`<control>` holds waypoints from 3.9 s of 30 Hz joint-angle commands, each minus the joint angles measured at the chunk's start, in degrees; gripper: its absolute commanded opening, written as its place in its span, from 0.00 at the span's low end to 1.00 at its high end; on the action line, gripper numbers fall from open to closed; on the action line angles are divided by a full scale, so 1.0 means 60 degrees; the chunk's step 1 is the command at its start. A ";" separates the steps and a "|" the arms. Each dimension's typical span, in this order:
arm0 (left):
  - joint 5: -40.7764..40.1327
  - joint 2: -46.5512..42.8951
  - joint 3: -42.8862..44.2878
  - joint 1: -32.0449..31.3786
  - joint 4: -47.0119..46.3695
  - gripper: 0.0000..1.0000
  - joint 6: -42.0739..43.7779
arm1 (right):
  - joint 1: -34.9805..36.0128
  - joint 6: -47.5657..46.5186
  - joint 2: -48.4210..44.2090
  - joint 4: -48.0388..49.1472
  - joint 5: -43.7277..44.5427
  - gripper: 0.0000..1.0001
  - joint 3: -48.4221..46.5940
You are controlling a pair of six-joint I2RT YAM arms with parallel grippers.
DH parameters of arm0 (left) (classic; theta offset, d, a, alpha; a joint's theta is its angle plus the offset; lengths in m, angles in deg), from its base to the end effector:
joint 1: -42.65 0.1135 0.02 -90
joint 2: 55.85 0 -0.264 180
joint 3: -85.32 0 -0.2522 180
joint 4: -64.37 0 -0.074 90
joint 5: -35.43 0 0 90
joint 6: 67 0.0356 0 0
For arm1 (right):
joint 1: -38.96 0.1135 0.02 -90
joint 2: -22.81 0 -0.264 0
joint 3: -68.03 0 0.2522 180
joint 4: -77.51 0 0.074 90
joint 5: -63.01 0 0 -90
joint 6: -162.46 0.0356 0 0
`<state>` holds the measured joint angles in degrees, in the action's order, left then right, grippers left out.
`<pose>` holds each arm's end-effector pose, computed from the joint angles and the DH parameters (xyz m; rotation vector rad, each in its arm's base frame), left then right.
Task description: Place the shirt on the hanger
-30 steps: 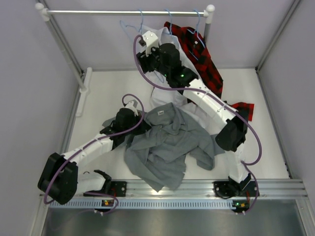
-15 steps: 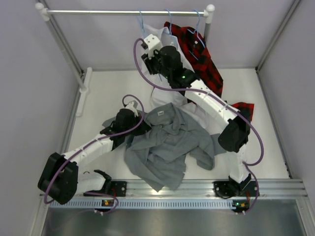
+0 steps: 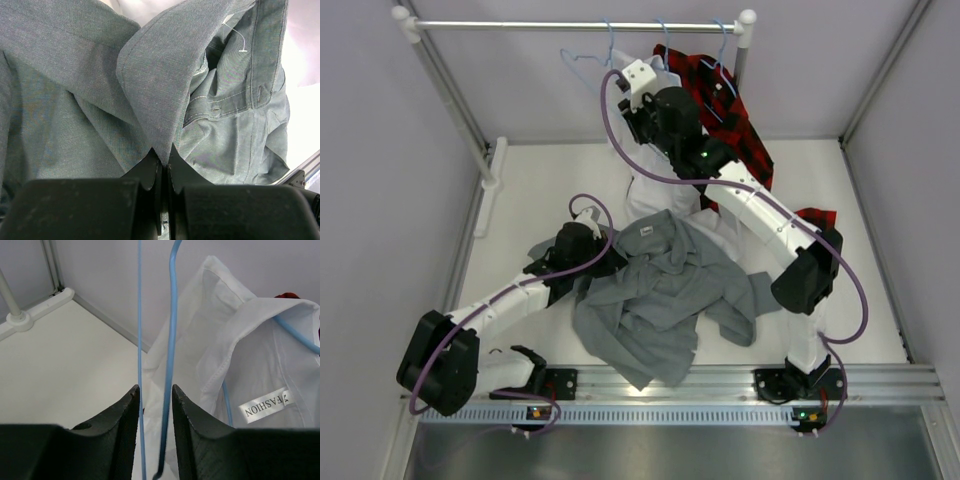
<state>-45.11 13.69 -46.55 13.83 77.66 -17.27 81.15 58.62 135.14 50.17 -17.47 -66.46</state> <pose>0.2182 -0.1267 0.2067 -0.1301 2.2967 -0.8394 0.3467 0.3063 0.4430 -0.6685 1.5253 0.2374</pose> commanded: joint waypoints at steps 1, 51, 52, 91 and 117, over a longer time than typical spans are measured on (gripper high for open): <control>0.0138 -0.0047 -0.0045 0.0042 -0.0654 0.00 0.0105 | -0.0192 0.0022 -0.0353 -0.0299 0.0127 0.30 -0.0064; -0.0535 -0.0662 0.0145 0.0057 0.0034 0.00 -0.0202 | -0.0353 0.0946 -0.1977 -0.0475 -0.1818 0.00 0.0208; -0.0564 -0.0691 0.0247 0.0071 0.0034 0.00 -0.0231 | -0.0353 0.0945 -0.2182 -0.0475 -0.1850 0.00 0.0547; -0.0054 -0.1116 0.2943 0.0072 0.2554 0.00 0.0442 | -0.0353 0.2938 -1.2279 -0.5120 -0.4574 0.00 1.0467; 0.1808 -0.1980 0.5373 0.0042 0.6288 0.00 0.3385 | -0.0602 0.3054 -1.0064 0.1528 -0.6462 0.00 1.2517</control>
<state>-36.28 3.72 -18.12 14.05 110.93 -1.53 78.90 77.04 76.22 47.11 -51.48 7.42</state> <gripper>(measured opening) 0.025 0.003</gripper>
